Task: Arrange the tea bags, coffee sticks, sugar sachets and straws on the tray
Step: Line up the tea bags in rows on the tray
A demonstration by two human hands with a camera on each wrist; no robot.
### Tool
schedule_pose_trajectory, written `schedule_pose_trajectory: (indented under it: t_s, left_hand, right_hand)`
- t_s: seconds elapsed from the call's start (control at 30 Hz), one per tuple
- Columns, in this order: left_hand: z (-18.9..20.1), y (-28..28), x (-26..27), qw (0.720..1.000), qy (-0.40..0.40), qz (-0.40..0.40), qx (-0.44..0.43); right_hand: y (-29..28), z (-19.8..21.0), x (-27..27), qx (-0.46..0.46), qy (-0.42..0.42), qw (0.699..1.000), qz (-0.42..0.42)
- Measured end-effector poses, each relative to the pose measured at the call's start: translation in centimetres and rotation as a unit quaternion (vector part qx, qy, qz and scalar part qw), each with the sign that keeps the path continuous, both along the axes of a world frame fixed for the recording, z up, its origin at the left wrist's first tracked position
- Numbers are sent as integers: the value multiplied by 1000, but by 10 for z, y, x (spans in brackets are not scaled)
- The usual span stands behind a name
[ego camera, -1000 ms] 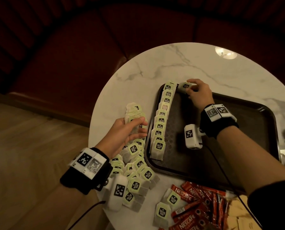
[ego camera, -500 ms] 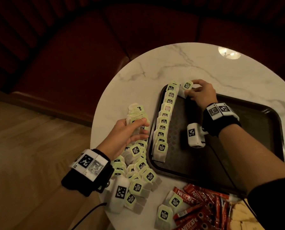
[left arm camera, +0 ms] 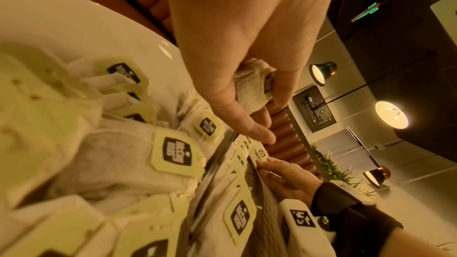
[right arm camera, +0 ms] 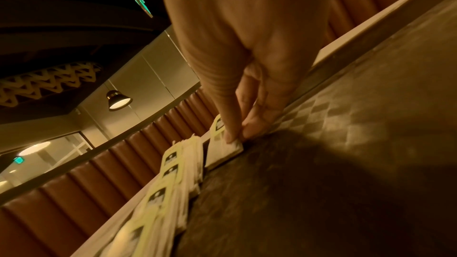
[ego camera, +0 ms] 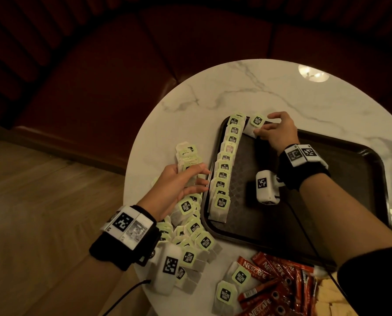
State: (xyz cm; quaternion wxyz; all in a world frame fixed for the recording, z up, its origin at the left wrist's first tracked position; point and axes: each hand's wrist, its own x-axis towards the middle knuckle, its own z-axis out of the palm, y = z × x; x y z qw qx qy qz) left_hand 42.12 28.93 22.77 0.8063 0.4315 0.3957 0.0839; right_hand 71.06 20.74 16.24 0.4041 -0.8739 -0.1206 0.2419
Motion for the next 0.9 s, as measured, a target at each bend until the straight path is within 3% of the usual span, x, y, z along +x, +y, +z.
schedule_pose_trajectory:
  t_s: [0.13, 0.63, 0.9]
  left_hand:
    - [0, -1, 0, 1000, 3, 0, -1]
    - [-1, 1, 0, 1000, 4, -16, 11]
    - [9, 2, 6, 998, -53, 10, -28]
  right_hand:
    - [-5, 0, 3, 17, 29, 999, 20]
    - [0, -1, 2, -19, -14, 999, 26]
    - [-9, 59, -50, 48, -87, 994, 35]
